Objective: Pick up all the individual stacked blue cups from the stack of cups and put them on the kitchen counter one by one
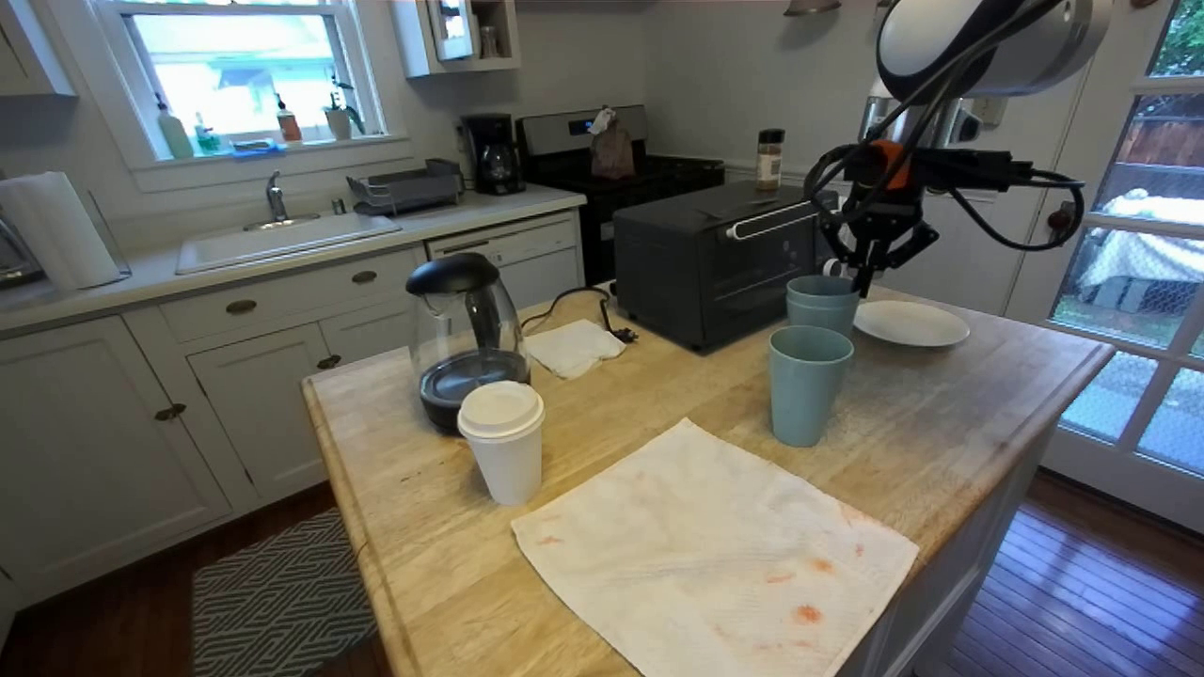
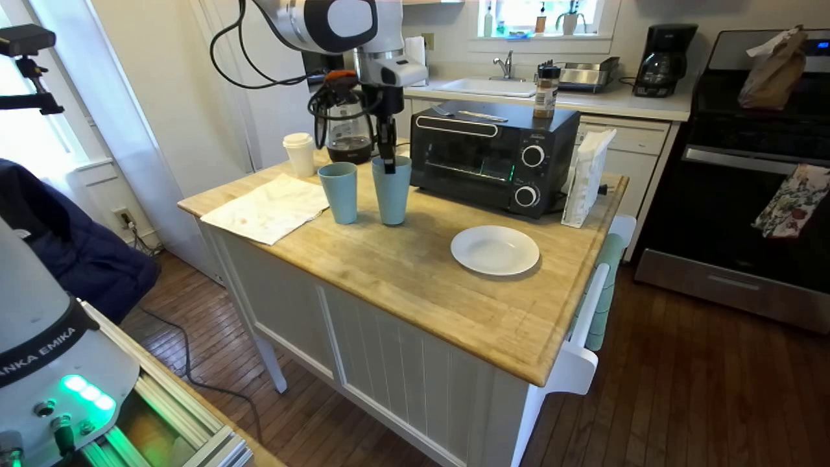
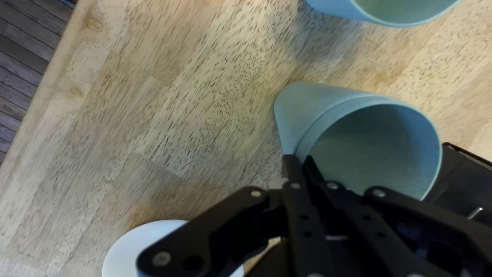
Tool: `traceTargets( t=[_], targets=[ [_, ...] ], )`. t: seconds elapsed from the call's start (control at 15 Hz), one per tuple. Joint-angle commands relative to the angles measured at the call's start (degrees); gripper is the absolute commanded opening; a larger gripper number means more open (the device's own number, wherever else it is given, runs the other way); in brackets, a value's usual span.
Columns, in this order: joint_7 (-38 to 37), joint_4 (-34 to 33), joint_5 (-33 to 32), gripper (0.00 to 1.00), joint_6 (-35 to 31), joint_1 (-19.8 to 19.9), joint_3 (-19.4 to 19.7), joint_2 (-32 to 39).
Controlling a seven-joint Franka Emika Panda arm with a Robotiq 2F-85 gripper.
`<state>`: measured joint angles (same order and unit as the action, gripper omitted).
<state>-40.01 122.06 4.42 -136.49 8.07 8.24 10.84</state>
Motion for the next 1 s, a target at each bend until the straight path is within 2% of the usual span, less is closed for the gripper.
traceTargets(
  t=[0.0,0.07,0.13,0.2,0.33,0.4,0.53,0.6,0.67,0.73,0.8,0.87,0.93],
  targets=[
    [0.36,1.72,1.03,0.01,-2.72,-0.82,0.68,-2.87],
    [2.80,1.47,3.39,0.01,-0.33,-0.36,0.02,-3.48],
    [-0.23,2.14,0.17,0.01,-3.42,-1.10,0.84,-3.79],
    [2.71,2.09,2.88,0.01,-1.76,-0.64,0.12,-4.29],
    [-0.55,3.12,-0.74,0.01,-4.86,-1.41,0.80,-4.86],
    [1.88,2.94,2.17,0.01,-2.96,-0.99,0.11,-5.10],
    [-1.30,3.70,-1.25,0.01,-5.83,-1.60,0.73,-5.31],
    [1.41,3.15,1.39,0.01,-2.34,-1.20,0.14,-5.41],
    [-2.75,4.00,-3.32,0.01,-6.71,-1.85,1.07,-5.17],
    [3.71,3.31,3.66,0.01,-0.49,-0.88,-0.40,-5.59],
    [-3.39,4.07,-3.44,0.01,-5.35,-1.83,1.11,-4.95],
    [-0.05,3.55,0.27,0.01,-1.72,-1.32,0.37,-4.95],
    [-4.00,3.84,-3.51,0.01,-3.23,-1.77,1.10,-4.87]
  ],
)
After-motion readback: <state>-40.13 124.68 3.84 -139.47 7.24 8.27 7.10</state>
